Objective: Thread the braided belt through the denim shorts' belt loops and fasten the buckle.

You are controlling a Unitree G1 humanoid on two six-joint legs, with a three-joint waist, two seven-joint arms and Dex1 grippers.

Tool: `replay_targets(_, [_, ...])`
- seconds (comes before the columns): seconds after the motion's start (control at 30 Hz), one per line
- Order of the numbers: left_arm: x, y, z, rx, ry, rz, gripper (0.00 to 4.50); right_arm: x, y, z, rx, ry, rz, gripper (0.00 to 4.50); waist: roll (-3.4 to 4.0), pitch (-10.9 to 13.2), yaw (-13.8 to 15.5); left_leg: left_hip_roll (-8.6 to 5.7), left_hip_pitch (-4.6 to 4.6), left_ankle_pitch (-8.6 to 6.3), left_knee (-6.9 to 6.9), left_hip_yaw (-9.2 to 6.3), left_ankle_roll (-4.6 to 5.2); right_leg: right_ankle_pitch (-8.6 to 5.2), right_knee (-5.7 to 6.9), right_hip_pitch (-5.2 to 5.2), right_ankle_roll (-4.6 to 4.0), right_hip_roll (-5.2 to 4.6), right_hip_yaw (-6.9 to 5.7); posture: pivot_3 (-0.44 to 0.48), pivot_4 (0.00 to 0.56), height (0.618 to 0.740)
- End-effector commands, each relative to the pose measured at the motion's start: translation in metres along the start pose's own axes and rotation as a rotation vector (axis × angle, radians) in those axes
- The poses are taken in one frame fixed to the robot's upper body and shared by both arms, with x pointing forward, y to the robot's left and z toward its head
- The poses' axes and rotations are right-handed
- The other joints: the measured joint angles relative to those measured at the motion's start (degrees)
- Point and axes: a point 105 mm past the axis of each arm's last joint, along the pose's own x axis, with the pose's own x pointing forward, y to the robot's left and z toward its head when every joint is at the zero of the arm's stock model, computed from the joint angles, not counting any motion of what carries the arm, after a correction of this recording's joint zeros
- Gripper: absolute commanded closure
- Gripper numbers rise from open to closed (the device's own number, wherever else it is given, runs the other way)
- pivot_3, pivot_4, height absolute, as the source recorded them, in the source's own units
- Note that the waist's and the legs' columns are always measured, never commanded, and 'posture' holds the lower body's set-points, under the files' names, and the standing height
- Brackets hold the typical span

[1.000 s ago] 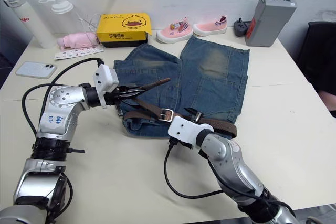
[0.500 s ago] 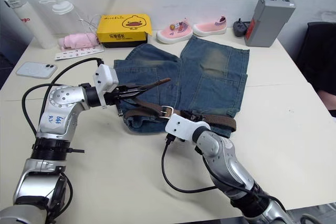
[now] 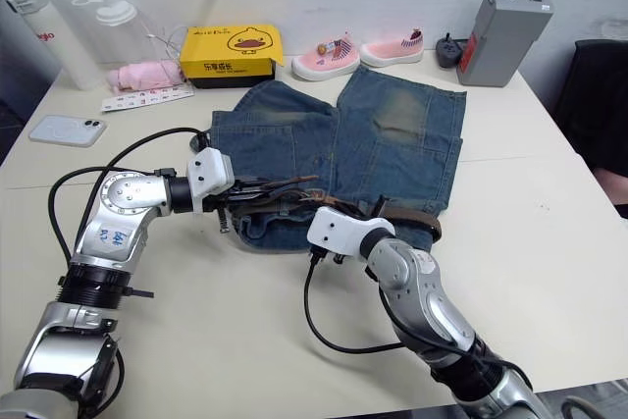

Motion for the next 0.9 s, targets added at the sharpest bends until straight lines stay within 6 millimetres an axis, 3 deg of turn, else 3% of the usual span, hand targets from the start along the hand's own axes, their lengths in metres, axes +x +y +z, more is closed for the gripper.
replay_targets(0.03, [0.0,0.001,0.003,0.032,-0.004,-0.002,4.5,-0.002,-0.013,0.008,-0.102,-0.039,-0.074,4.46,0.0,0.0,0.01,0.01,-0.04,0.0,0.05,-0.01,0.0,0.0,0.04,-0.02,0.0,0.0,-0.02,0.0,0.15,0.683])
replay_targets(0.47, [-0.003,0.003,-0.006,0.292,0.133,-0.068,4.5,-0.001,-0.014,0.006,-0.12,-0.023,-0.081,4.46,0.0,0.0,0.03,0.0,-0.1,0.0,0.09,-0.01,0.01,0.0,0.04,-0.03,0.0,0.0,-0.03,0.0,0.15,0.683])
replay_targets(0.67, [-0.003,0.011,0.012,0.408,0.08,-0.066,4.5,-0.001,-0.014,0.007,-0.131,-0.028,-0.079,4.46,0.0,0.0,-0.02,0.01,-0.12,0.0,0.1,-0.01,0.01,0.0,0.05,-0.06,0.0,0.0,-0.03,0.0,0.15,0.683])
replay_targets(0.9, [-0.01,0.018,0.025,0.402,0.044,-0.099,4.5,0.0,-0.014,0.005,-0.142,-0.023,-0.074,4.46,0.0,0.0,-0.03,0.0,-0.13,0.0,0.11,-0.01,0.01,0.0,0.07,-0.07,0.0,0.0,-0.03,0.0,0.15,0.683])
